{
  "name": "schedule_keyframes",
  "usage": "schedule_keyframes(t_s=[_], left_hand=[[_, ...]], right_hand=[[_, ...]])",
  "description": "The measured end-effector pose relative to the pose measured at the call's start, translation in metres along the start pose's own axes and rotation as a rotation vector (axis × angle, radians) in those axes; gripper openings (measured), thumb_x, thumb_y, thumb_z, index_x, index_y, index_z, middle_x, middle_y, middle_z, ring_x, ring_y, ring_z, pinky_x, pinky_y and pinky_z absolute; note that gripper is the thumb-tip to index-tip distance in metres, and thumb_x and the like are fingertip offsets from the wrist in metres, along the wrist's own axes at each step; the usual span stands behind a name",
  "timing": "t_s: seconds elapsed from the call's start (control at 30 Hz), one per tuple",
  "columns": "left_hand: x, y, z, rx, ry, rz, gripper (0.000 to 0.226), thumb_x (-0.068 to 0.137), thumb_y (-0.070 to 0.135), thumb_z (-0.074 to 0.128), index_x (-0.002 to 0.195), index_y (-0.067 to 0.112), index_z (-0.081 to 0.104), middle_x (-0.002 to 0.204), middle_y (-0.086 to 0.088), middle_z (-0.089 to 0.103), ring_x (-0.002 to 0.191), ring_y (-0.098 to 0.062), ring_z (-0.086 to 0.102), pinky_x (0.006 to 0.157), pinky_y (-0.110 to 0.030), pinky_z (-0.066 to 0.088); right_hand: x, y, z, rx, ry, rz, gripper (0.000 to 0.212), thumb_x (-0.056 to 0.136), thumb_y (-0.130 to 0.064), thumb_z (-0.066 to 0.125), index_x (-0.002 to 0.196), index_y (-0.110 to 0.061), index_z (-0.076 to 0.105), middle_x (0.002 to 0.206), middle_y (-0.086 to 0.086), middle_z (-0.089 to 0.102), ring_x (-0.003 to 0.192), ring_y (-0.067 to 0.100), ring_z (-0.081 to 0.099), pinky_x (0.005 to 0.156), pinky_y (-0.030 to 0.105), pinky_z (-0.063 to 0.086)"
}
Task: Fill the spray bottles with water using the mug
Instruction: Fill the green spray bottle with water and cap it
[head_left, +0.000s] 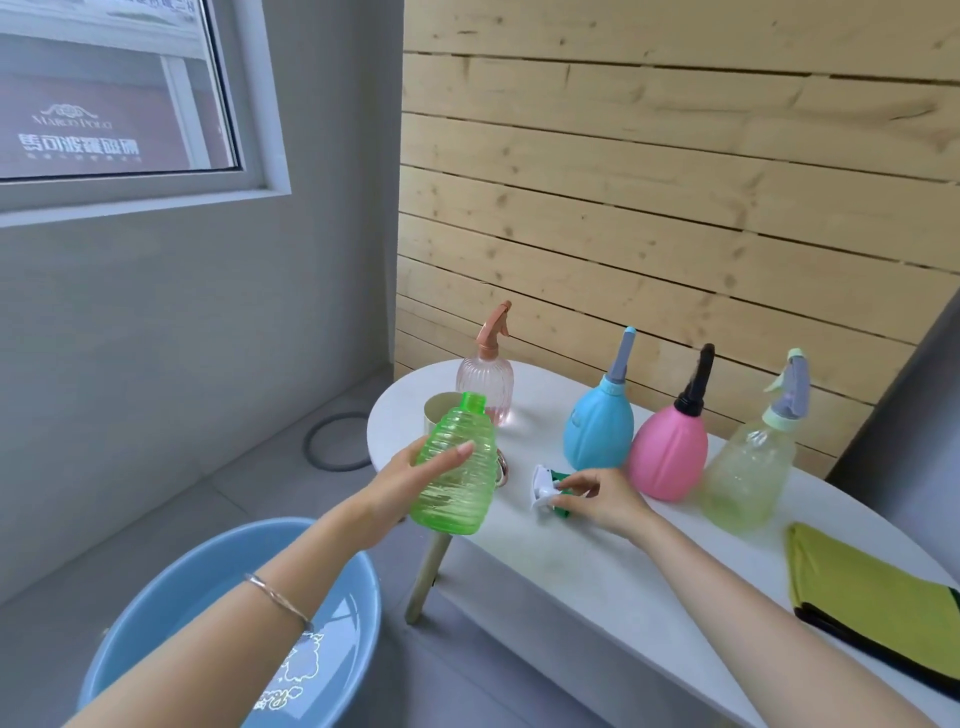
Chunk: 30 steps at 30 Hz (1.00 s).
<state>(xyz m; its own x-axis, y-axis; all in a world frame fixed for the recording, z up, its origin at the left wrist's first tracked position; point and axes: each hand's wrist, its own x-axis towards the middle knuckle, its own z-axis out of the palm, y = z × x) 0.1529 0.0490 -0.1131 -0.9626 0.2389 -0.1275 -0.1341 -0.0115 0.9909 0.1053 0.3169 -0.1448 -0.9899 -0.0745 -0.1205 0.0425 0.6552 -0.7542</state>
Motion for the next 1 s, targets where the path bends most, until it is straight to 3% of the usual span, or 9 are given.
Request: schedule_keyframes(t_s=[0.1,0.2,0.33,0.43,0.53,0.67,0.83,0.93,1.0], left_hand=[[-0.004,-0.003,-0.008,-0.004,0.015,-0.006,0.071,0.064,0.061,0.075,0.124,0.024,0.062,0.116,-0.003,0.072,0.108,-0.021,0.069,0.098,-0.042,0.051],[-0.012,-0.004,-0.017,-0.015,0.054,0.003,0.072,0.063,0.061,0.075,0.123,0.024,0.062,0.112,0.0,0.073,0.106,-0.019,0.069,0.096,-0.039,0.051],[-0.028,-0.011,-0.04,-0.029,0.134,0.015,0.072,0.062,0.061,0.075,0.12,0.02,0.061,0.107,-0.003,0.073,0.099,-0.022,0.07,0.094,-0.042,0.054],[-0.044,-0.019,-0.066,-0.021,0.205,0.011,0.078,0.06,0.062,0.074,0.123,0.019,0.059,0.104,-0.005,0.073,0.094,-0.022,0.071,0.085,-0.037,0.056],[-0.064,-0.033,-0.104,-0.017,0.287,-0.009,0.08,0.058,0.063,0.075,0.123,0.021,0.058,0.101,-0.002,0.072,0.09,-0.019,0.07,0.074,-0.032,0.055],[-0.093,-0.059,-0.155,-0.022,0.403,-0.037,0.086,0.054,0.064,0.079,0.124,0.018,0.058,0.1,-0.002,0.07,0.088,-0.017,0.069,0.075,-0.032,0.055],[-0.124,-0.103,-0.216,-0.001,0.517,-0.093,0.101,0.039,0.076,0.083,0.12,0.021,0.061,0.102,-0.003,0.072,0.091,-0.017,0.069,0.078,-0.031,0.057],[-0.133,-0.138,-0.241,-0.011,0.569,-0.139,0.088,0.049,0.072,0.077,0.12,0.021,0.06,0.105,-0.004,0.072,0.092,-0.016,0.07,0.082,-0.031,0.056],[-0.133,-0.162,-0.254,-0.038,0.611,-0.169,0.076,0.053,0.069,0.071,0.114,0.024,0.061,0.098,0.003,0.072,0.086,-0.01,0.07,0.076,-0.026,0.055]], right_hand=[[0.005,-0.006,0.004,0.025,0.152,-0.034,0.029,0.08,-0.036,0.073,0.102,-0.018,0.064,0.098,-0.006,0.061,0.09,0.012,0.058,0.078,0.023,0.042],[0.009,-0.029,0.02,0.138,0.159,-0.09,0.025,0.089,-0.036,0.063,0.102,-0.014,0.063,0.099,-0.002,0.063,0.085,0.015,0.059,0.069,0.014,0.043],[0.011,-0.052,0.051,0.253,0.096,-0.055,0.025,0.094,-0.035,0.054,0.093,-0.012,0.064,0.085,-0.003,0.063,0.072,0.007,0.052,0.06,0.015,0.039],[0.006,-0.061,0.067,0.371,0.121,-0.096,0.028,0.097,-0.027,0.052,0.078,-0.01,0.063,0.07,-0.002,0.06,0.066,0.008,0.053,0.057,0.008,0.039],[0.001,-0.08,0.085,0.454,0.148,-0.188,0.031,0.098,-0.024,0.05,0.07,-0.011,0.057,0.062,0.0,0.051,0.063,0.011,0.048,0.067,0.019,0.039],[0.0,-0.113,0.118,0.557,0.053,-0.263,0.031,0.099,-0.021,0.048,0.072,-0.007,0.055,0.058,-0.003,0.045,0.054,0.004,0.04,0.06,0.013,0.036],[0.011,-0.136,0.199,0.443,-0.17,-0.251,0.034,0.097,-0.021,0.052,0.065,-0.01,0.055,0.046,-0.014,0.048,0.048,-0.002,0.043,0.054,0.009,0.035],[0.022,-0.12,0.266,0.3,-0.283,-0.148,0.04,0.095,-0.028,0.054,0.058,-0.014,0.053,0.047,-0.008,0.044,0.048,0.006,0.04,0.049,0.013,0.031],[0.033,-0.1,0.308,0.211,-0.334,-0.106,0.044,0.096,-0.031,0.053,0.056,-0.013,0.049,0.04,-0.012,0.037,0.045,0.005,0.033,0.045,0.014,0.026]])
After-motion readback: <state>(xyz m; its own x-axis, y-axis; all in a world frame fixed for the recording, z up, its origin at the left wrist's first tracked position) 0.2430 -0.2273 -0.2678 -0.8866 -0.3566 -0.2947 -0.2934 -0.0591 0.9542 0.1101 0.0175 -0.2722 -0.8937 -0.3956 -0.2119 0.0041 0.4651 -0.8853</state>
